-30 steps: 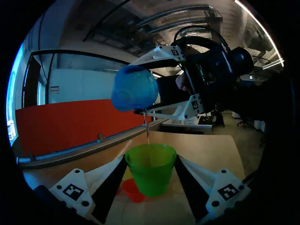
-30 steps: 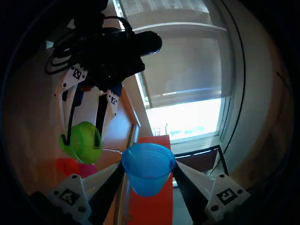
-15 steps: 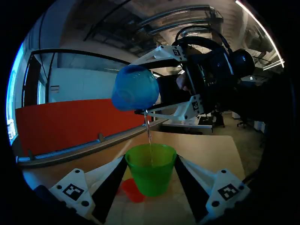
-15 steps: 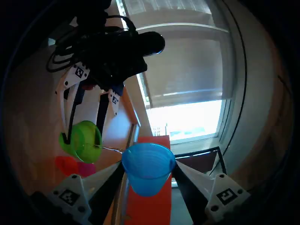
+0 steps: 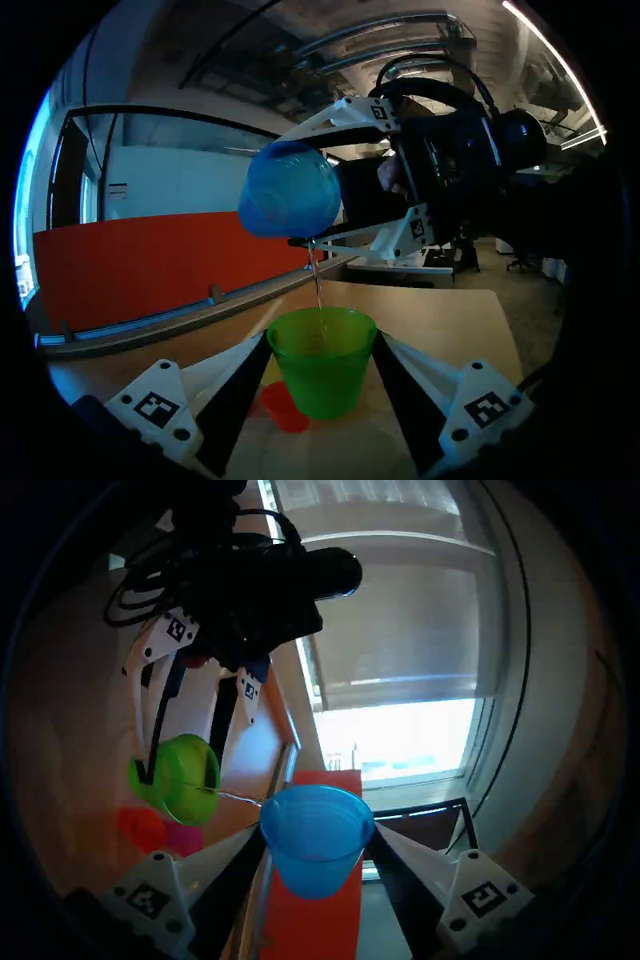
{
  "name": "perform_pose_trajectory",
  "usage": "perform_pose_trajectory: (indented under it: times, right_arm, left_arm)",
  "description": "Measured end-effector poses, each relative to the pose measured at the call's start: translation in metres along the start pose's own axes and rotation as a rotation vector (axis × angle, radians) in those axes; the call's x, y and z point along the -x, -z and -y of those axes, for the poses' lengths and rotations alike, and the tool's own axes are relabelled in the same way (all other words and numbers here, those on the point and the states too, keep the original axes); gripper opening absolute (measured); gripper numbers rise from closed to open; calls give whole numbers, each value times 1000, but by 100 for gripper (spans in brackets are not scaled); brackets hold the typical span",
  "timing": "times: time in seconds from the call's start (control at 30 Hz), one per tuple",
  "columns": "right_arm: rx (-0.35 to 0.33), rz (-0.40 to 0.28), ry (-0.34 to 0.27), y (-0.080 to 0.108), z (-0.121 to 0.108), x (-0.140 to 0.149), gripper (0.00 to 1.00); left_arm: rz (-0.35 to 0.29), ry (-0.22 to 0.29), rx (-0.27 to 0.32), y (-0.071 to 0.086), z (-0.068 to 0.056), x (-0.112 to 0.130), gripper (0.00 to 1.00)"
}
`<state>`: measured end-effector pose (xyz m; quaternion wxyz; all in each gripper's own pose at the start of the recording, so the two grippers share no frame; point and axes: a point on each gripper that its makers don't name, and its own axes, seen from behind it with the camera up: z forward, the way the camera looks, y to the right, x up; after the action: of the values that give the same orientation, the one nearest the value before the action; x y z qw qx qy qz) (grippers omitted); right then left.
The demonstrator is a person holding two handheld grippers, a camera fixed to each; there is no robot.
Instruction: Pour water
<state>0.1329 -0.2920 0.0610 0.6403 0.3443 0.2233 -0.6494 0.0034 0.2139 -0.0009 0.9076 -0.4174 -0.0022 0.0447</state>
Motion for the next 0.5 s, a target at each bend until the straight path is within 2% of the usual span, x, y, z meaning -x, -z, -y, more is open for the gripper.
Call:
perform_pose_trajectory:
  times: [0.5]
  right_arm:
    - [-3,8,44,-1,2,0,90]
  left_arm:
    - [2,-1,-1,1,-1,1,88]
